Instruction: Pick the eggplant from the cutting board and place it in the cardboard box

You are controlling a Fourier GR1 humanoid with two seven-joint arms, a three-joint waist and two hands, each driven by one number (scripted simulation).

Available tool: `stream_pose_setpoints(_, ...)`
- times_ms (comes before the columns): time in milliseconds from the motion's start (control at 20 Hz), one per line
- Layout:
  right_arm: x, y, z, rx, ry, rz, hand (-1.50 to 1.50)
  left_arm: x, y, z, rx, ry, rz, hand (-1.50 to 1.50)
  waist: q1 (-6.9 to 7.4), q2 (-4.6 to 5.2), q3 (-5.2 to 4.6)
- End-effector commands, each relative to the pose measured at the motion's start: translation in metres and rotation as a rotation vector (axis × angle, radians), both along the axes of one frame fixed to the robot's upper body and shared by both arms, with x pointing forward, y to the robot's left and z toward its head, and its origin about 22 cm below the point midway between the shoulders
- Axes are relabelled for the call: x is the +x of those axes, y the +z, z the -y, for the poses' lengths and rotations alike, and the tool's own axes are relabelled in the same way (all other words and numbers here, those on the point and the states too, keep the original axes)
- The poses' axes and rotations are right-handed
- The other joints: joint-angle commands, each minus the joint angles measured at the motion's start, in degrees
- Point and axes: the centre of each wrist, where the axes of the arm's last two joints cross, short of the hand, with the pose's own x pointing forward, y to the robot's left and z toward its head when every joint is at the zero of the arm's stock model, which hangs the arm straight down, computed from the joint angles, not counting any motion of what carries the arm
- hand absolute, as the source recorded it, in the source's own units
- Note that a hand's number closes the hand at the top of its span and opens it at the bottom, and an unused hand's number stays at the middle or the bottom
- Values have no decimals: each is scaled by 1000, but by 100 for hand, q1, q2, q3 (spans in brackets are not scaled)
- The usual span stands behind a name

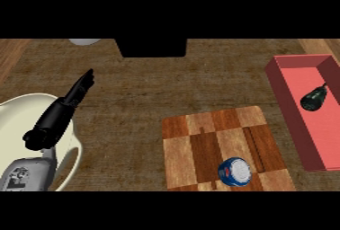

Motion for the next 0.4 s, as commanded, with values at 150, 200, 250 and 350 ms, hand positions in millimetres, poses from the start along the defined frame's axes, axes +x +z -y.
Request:
stream_pose_setpoints(150,-35,-26,33,247,-240,354,-150,1,7,8,-9,-12,27,0,29,26,-10)
stream_pose_setpoints(200,-53,-15,54,246,-219,365,-150,3,4,5,3,-7,13,0,5,25,-14)
stream_pose_setpoints(250,-62,-46,54,267,-238,381,-150,1,3,-8,-8,-18,8,0,17,31,-13)
stream_pose_setpoints(350,-80,-52,71,211,-271,419,-150,15,15,-3,0,-9,15,0,43,58,-9)
